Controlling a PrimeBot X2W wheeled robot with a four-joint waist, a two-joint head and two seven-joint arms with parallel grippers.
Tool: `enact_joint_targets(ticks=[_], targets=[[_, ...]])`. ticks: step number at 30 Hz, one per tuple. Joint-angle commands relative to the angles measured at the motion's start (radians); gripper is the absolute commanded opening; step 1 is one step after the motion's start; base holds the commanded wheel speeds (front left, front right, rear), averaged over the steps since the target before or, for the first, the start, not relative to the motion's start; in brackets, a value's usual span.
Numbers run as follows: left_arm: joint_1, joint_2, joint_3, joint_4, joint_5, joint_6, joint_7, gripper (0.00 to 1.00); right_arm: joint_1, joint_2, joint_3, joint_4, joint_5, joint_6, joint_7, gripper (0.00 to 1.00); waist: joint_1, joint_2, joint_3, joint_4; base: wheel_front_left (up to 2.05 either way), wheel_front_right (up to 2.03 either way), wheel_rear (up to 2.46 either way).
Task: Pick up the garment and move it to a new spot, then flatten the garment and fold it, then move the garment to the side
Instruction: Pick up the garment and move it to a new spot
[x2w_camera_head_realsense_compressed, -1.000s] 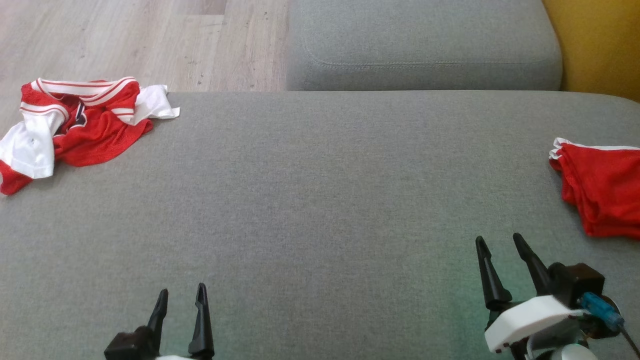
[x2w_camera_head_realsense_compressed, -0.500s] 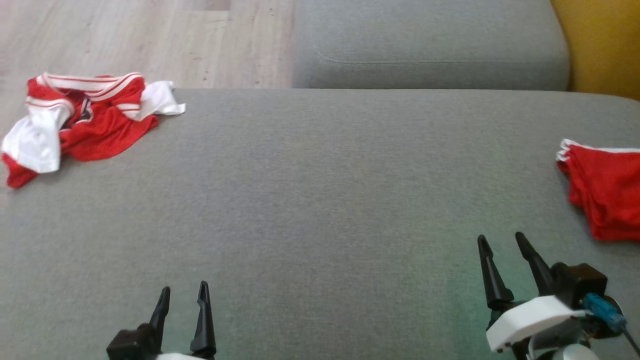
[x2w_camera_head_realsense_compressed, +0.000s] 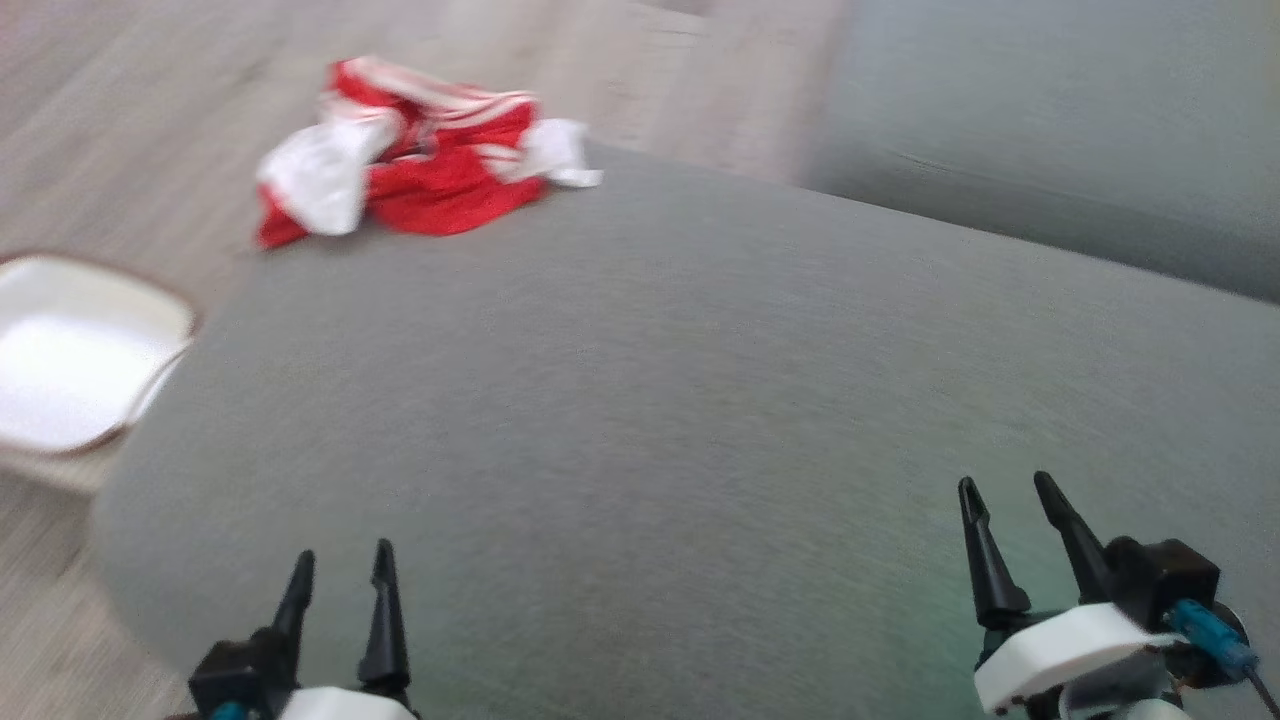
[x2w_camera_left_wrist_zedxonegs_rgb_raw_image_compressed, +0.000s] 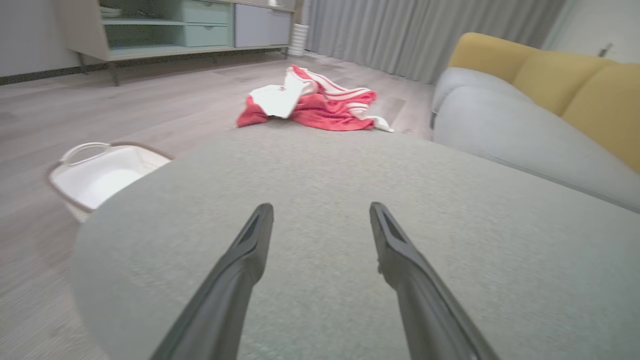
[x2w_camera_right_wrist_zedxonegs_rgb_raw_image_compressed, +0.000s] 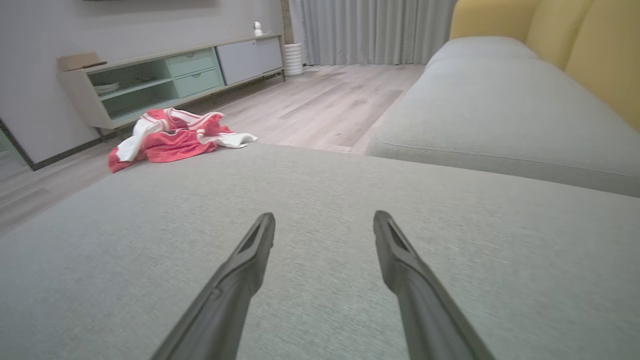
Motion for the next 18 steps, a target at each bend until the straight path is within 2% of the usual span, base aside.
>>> enact_joint_targets(ticks=[1, 10, 18], targets=[[-0.041, 0.029, 0.046, -0.040, 0.006, 0.011, 0.001, 1.00, -0.037, -0.005, 0.026, -0.028, 0.005, -0.001, -0.020, 1.00, 0.0000, 0.0000, 0.000, 0.138, 0.00, 0.00, 0.00], [0.041, 0.033, 0.136, -0.112, -0.006, 0.060, -0.037, 1.00, -0.132, -0.005, 0.124, -0.010, -0.014, -0.001, 0.005, 1.00, 0.0000, 0.0000, 0.051, 0.172, 0.00, 0.00, 0.00], [0.069, 0.018, 0.155, -0.125, -0.001, 0.054, -0.045, 1.00, -0.160, -0.005, 0.153, -0.014, -0.020, -0.001, 0.011, 1.00, 0.0000, 0.0000, 0.068, 0.172, 0.00, 0.00, 0.00]])
